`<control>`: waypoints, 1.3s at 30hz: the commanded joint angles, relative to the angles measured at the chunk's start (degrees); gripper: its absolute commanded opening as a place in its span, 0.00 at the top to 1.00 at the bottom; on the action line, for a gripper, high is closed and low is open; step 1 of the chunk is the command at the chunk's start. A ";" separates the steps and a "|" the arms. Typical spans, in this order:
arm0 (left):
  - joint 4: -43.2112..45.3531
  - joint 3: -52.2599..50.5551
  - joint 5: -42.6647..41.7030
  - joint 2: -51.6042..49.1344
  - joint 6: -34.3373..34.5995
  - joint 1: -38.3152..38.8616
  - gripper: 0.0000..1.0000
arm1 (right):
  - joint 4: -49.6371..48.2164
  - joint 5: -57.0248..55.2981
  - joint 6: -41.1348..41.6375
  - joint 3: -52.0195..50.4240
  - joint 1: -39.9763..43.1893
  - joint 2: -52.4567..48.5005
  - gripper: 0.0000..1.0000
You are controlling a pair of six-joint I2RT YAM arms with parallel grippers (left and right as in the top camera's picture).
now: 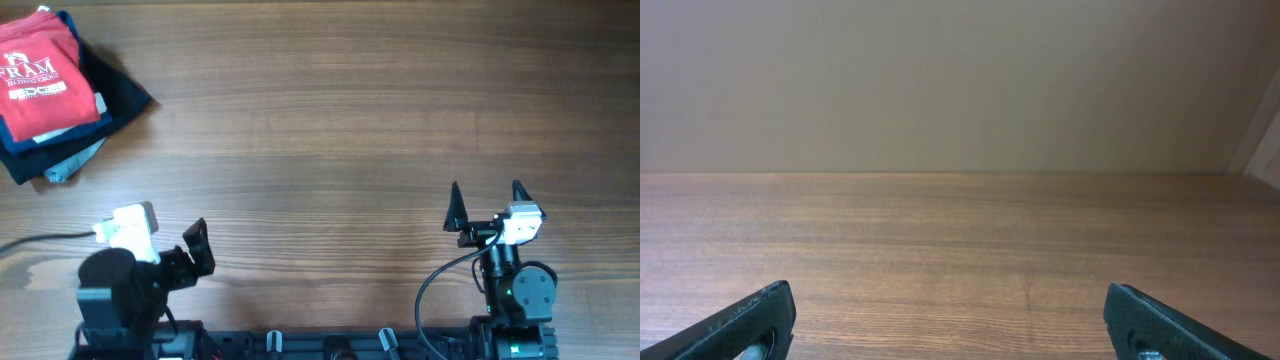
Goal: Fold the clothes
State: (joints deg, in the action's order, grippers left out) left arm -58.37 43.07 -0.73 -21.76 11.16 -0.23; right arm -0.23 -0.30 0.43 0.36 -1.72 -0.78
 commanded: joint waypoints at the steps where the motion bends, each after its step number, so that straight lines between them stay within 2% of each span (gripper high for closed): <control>1: 7.39 -7.76 0.17 6.56 -2.32 -0.42 0.00 | -0.35 -0.98 1.09 -0.04 0.13 0.50 0.00; 13: 40.02 -31.63 -1.27 21.62 -3.61 -0.37 0.00 | -0.35 -0.98 1.11 -0.04 0.13 0.50 0.00; 18: 52.74 -37.94 -4.85 21.62 -11.98 -0.20 0.00 | -0.35 -0.98 1.09 -0.04 0.13 0.50 0.00; 20: 55.25 -40.24 -5.53 21.62 -13.14 -0.20 0.00 | -0.35 -0.98 1.11 -0.04 0.13 0.50 0.00; 23: 55.47 -42.75 -7.02 21.62 -13.09 -0.13 0.00 | -0.35 -0.98 1.09 -0.04 0.13 0.50 0.00; 39: 54.73 -42.75 -7.34 21.59 -13.75 0.11 0.00 | -0.35 -0.98 1.09 -0.04 0.13 0.50 0.00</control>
State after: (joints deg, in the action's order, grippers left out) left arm -3.64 0.71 -6.98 -0.78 -1.45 -0.16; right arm -0.25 -0.30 0.43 0.36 -1.72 -0.78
